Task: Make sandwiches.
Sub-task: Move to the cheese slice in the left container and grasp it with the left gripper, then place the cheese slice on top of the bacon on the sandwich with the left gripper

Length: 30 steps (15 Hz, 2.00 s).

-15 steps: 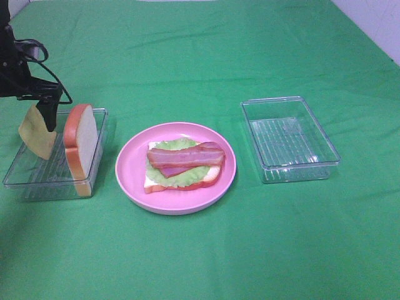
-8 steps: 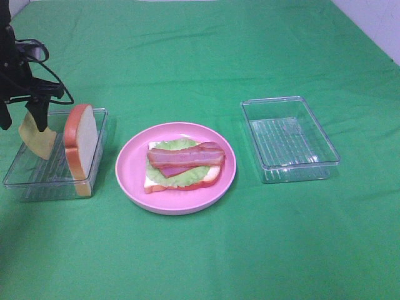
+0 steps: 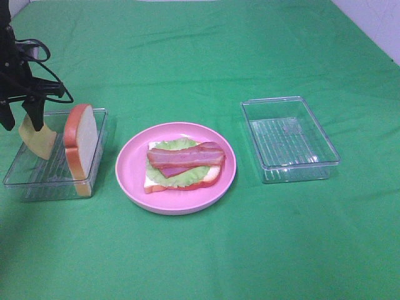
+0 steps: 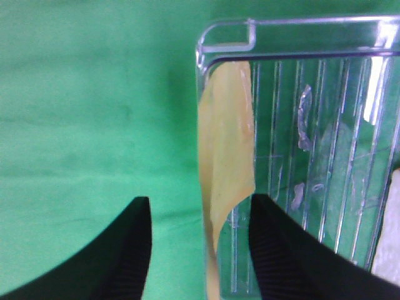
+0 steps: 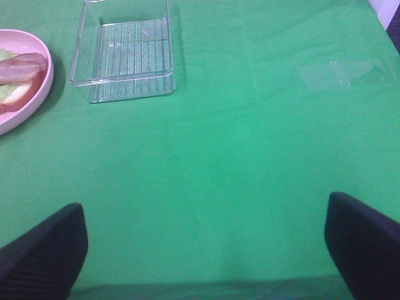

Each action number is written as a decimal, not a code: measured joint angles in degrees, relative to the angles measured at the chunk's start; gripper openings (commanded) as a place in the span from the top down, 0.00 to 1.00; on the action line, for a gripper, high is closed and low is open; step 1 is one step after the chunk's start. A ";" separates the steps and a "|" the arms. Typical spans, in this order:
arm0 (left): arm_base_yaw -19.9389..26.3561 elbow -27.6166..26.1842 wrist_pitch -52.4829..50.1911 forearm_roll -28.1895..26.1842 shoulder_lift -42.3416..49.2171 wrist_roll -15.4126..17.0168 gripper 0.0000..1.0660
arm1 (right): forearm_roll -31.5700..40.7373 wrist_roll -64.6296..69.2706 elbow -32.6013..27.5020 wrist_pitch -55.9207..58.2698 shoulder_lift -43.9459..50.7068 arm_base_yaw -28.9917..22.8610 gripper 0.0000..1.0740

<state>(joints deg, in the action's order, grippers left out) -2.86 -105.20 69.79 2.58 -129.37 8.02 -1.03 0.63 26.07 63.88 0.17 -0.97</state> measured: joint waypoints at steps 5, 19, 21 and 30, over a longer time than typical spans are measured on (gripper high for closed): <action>0.00 0.00 0.00 0.00 0.00 -0.17 1.00 | 0.00 0.00 0.00 0.00 0.00 0.00 0.08; -4.47 -0.06 0.11 -3.32 17.88 -2.18 1.00 | 0.00 0.00 0.00 0.00 0.00 0.00 0.08; -8.71 -0.06 -0.74 -6.65 22.12 -2.41 1.00 | 0.00 0.00 0.00 0.00 0.00 0.00 0.08; -22.52 -0.06 -4.18 -30.94 17.07 -11.23 1.00 | 0.00 0.00 0.00 0.00 0.00 0.00 0.08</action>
<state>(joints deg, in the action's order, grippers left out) -25.38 -105.25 65.60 -28.36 -112.30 -3.21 -1.03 0.63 26.07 63.88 0.17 -0.97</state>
